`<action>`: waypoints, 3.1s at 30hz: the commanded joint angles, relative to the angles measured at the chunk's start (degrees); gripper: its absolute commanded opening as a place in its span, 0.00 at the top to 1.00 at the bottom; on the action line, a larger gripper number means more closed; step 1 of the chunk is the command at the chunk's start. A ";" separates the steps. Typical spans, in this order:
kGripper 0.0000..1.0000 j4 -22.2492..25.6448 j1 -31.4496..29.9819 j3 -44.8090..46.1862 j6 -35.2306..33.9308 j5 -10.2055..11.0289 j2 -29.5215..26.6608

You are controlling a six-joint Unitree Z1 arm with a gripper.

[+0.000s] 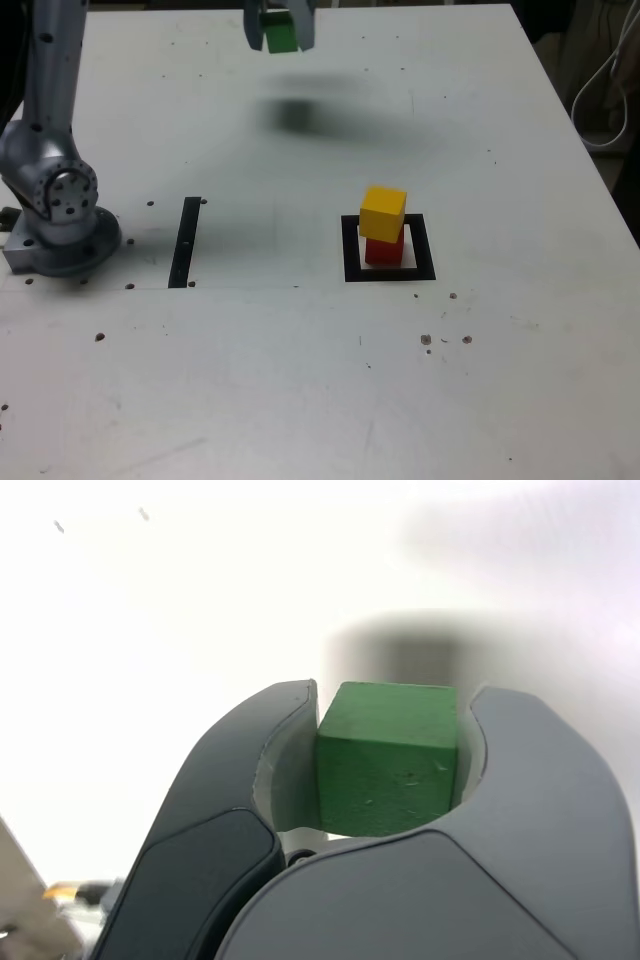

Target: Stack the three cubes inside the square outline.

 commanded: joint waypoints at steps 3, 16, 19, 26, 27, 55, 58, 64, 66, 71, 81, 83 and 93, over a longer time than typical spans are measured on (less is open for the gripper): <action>1.00 3.01 -6.47 -1.14 -2.70 -1.34 -1.12; 1.00 8.73 -25.44 -4.84 -13.61 -6.91 -5.05; 1.00 9.49 -29.90 -5.66 -16.32 -7.89 -5.52; 1.00 9.87 -38.75 -6.63 -22.59 -9.36 -5.55; 1.00 9.82 -39.77 -6.60 -23.28 -9.43 -5.47; 1.00 5.22 -52.00 -0.28 -32.06 -5.60 -1.53; 1.00 4.34 -52.29 0.94 -32.46 -5.06 -1.31; 1.00 3.02 -52.29 2.44 -32.30 -3.49 -1.12; 1.00 2.82 -52.29 2.45 -32.20 -3.31 -0.94; 0.97 2.12 -52.29 2.40 -32.15 -3.66 -0.67; 0.38 1.94 -52.29 3.13 -32.13 -3.97 -0.24; 0.25 1.95 -52.29 3.17 -32.08 -3.95 -0.19; 0.01 2.20 -52.29 3.26 -32.42 -3.51 -1.24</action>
